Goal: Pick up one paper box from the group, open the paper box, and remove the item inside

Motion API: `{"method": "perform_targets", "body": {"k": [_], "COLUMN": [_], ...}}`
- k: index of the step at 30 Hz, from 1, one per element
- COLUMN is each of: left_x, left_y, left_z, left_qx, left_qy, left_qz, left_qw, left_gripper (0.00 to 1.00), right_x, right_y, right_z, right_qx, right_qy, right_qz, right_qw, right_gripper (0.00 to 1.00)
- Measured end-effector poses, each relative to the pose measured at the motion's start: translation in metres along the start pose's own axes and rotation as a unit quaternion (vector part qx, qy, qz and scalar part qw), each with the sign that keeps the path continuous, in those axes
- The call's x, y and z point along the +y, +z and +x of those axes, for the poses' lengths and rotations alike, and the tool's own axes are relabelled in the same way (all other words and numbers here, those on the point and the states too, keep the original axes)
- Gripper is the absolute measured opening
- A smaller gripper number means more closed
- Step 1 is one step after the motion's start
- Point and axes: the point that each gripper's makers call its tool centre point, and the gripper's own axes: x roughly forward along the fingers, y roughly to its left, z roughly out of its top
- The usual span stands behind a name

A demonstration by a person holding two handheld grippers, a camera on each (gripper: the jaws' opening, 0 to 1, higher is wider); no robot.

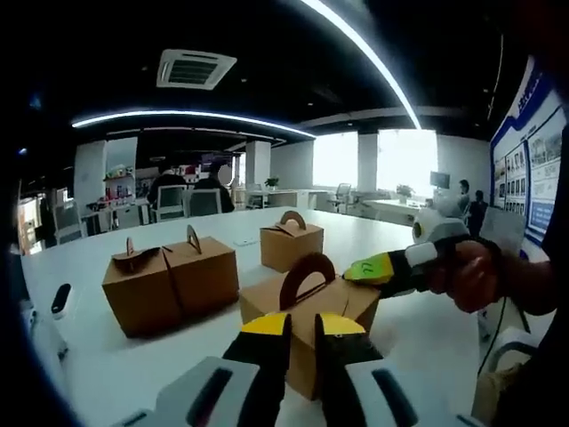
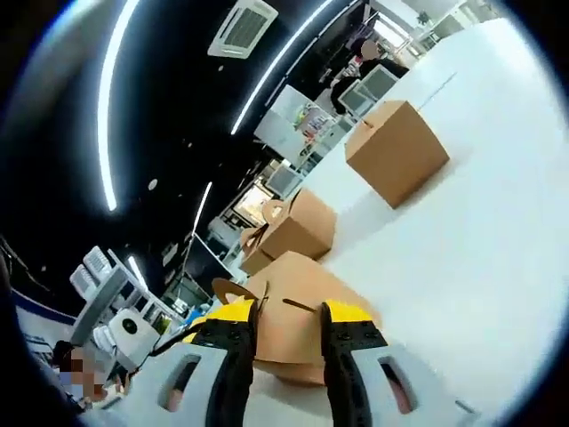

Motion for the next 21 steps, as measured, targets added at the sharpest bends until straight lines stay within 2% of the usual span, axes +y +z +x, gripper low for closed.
{"method": "perform_targets", "body": {"k": [5, 12, 17, 21], "left_x": [-0.001, -0.002, -0.002, -0.003], "left_y": [0.001, 0.001, 0.001, 0.001], "left_z": [-0.001, -0.001, -0.001, -0.001], "left_qx": [-0.002, -0.006, -0.008, -0.008], "left_qy": [0.002, 0.0, -0.001, -0.003], "left_qz": [0.0, -0.009, -0.01, -0.005], "left_qw": [1.0, 0.9999, 0.9999, 1.0], "left_gripper": [0.14, 0.14, 0.14, 0.14], "right_x": [0.0, -0.001, 0.0, 0.005], "right_y": [0.0, -0.003, -0.005, -0.011], "right_z": [0.001, 0.002, 0.002, 0.004], "right_qx": [0.0, 0.003, 0.005, -0.006], "right_qy": [-0.004, 0.006, 0.008, 0.042], "right_qz": [-0.001, 0.052, 0.058, 0.139], "right_qw": [1.0, 0.9986, 0.9983, 0.9893], "right_gripper": [0.29, 0.29, 0.29, 0.3]}}
